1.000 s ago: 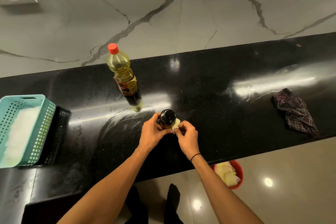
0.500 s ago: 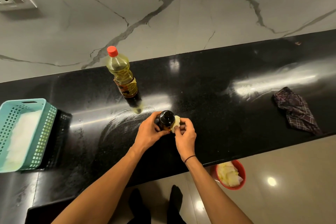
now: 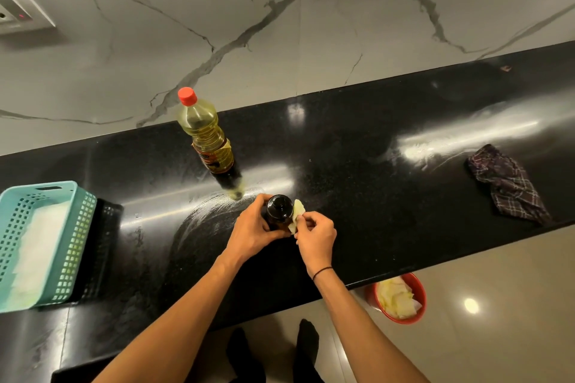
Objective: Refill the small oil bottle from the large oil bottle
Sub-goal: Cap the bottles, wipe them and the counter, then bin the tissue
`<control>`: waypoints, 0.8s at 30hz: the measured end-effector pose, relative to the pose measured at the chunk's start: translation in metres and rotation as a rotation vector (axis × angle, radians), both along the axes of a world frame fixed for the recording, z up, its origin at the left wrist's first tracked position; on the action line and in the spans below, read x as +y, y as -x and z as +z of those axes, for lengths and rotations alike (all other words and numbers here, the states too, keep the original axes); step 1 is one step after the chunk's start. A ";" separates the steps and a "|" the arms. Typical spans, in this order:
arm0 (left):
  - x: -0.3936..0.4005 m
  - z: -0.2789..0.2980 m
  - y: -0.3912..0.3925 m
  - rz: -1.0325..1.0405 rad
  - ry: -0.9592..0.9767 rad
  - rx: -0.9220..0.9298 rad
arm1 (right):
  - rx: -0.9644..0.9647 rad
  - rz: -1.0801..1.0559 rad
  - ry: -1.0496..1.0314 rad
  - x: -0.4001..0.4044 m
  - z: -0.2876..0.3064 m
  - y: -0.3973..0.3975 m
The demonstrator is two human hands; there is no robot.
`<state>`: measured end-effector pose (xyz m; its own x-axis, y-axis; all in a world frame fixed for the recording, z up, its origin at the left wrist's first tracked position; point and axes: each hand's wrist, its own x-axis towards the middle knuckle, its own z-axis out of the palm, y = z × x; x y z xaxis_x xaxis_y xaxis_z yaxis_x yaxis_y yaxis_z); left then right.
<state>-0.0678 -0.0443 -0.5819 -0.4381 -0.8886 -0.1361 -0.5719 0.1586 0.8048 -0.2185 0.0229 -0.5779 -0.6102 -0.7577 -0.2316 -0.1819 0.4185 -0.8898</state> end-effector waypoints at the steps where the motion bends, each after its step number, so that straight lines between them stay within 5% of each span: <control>1: -0.002 0.001 -0.001 -0.024 -0.023 0.007 | -0.034 -0.015 0.041 0.001 0.002 0.000; 10: -0.023 0.006 -0.014 -0.155 -0.071 0.044 | -0.036 0.013 -0.096 -0.006 -0.009 -0.008; 15: -0.011 0.005 -0.010 -0.021 -0.008 0.085 | -0.032 0.012 0.117 0.006 0.005 -0.023; 19: -0.009 0.009 -0.009 0.031 0.025 0.051 | 0.030 0.090 0.056 0.000 -0.003 -0.026; 24: -0.019 0.014 -0.015 -0.132 -0.060 0.029 | -0.003 0.005 0.082 0.001 -0.001 -0.013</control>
<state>-0.0530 -0.0630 -0.5675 -0.5556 -0.8134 -0.1725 -0.5252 0.1824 0.8312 -0.2050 0.0235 -0.5791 -0.6061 -0.7769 -0.1706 -0.1812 0.3437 -0.9214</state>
